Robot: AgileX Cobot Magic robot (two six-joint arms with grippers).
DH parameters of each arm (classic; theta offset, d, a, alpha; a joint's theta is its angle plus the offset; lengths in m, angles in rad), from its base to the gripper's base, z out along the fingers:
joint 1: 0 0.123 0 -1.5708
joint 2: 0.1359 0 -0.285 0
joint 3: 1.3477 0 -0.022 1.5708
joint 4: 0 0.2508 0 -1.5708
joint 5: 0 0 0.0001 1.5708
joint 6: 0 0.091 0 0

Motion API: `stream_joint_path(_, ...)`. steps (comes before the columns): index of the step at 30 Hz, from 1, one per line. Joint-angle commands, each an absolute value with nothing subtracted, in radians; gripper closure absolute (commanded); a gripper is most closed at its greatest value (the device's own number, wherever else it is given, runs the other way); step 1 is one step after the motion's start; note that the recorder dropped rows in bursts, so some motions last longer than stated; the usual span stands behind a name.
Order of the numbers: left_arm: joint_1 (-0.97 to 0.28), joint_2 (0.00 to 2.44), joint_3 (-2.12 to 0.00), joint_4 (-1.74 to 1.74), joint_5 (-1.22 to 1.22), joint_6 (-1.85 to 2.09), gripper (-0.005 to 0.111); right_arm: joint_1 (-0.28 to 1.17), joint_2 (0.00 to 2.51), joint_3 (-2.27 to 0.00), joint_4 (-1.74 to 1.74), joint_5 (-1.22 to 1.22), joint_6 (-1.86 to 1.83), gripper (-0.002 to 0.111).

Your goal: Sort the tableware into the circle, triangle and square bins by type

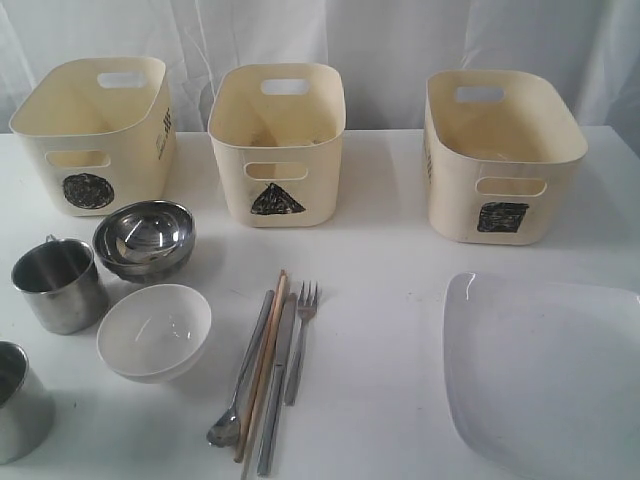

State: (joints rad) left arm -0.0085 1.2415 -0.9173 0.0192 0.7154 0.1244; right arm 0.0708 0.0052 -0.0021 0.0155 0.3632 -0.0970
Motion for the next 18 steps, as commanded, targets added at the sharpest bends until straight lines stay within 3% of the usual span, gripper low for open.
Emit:
stream_joint_path(1,-0.012,1.312,-0.868,-0.011,0.734,0.203,0.049,0.07,0.0,0.0,0.008,0.351,-0.094,0.108)
stream_joint_path(10,-0.012,1.43,-0.76,-0.066,0.594,0.389,0.05,0.07,0.0,0.0,0.008,0.351,-0.094,0.108)
stream_joint_path(12,-0.012,1.448,-0.758,-0.051,0.6,0.407,0.062,0.07,0.0,0.0,0.008,0.351,-0.094,0.108)
stream_joint_path(15,-0.012,1.447,-0.758,-0.024,0.604,0.4,0.1,0.07,0.0,0.0,0.008,0.351,-0.094,0.108)
stream_joint_path(16,-0.012,1.443,-0.758,-0.012,0.608,0.391,0.106,0.07,0.0,0.0,0.008,0.351,-0.094,0.108)
stream_joint_path(18,-0.012,1.432,-0.779,0.015,0.652,0.346,0.106,0.07,0.0,0.0,0.008,0.351,-0.094,0.108)
